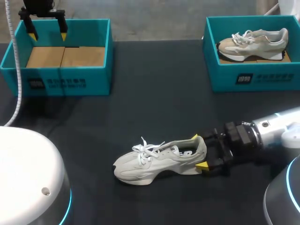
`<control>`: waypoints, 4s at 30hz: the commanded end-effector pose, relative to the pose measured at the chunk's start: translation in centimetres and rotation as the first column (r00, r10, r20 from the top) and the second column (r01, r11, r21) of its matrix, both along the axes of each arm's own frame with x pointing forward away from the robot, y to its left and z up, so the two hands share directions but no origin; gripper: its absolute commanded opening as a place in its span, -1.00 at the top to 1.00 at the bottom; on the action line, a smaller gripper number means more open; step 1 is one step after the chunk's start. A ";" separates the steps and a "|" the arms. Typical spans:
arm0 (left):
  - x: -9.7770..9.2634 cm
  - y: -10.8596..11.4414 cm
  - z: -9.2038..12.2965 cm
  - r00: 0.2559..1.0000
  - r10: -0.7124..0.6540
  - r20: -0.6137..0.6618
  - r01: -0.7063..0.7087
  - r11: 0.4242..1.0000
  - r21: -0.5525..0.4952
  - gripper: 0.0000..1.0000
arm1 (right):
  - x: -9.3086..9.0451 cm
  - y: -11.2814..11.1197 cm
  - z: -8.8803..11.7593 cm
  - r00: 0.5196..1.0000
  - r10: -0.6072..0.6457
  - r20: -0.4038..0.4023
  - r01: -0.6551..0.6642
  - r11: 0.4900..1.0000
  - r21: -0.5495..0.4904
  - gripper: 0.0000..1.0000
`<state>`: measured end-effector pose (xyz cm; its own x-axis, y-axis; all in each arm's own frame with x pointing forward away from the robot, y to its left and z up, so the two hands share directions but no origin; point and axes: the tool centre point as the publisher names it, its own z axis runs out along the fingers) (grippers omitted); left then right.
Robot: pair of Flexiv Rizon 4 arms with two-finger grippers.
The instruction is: Take the shoe out of the shoebox, open the shoe tongue, remove and reinsert the insole, then place the shoe into the shoebox
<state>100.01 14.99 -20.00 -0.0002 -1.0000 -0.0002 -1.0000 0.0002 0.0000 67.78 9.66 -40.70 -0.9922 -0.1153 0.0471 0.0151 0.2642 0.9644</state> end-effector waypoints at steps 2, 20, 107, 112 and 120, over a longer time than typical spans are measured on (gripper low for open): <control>0.0 0.0 0.0 1.000 0.000 0.000 0.000 1.000 0.000 -1.00 | 0.1 0.7 -0.2 1.000 0.001 0.001 -0.001 1.000 -0.019 -1.00; 0.0 0.0 0.0 1.000 0.000 0.000 0.000 1.000 0.000 -1.00 | -0.2 2.1 -0.6 1.000 0.019 -0.005 -0.019 1.000 -0.022 -1.00; -9.5 -9.3 -2.6 1.000 0.010 -0.023 -0.010 1.000 0.024 -1.00 | 0.3 0.8 -0.7 0.991 -0.128 0.023 0.128 0.992 -0.008 1.00; -10.1 -9.8 -2.6 1.000 0.003 -0.018 -0.003 0.999 0.037 -1.00 | 0.3 0.8 -0.7 0.991 -0.128 0.023 0.128 0.992 -0.008 1.00; -10.1 -9.8 -2.6 1.000 0.003 -0.018 -0.003 0.999 0.037 -1.00 | 0.3 0.8 -0.7 0.991 -0.128 0.023 0.128 0.992 -0.008 1.00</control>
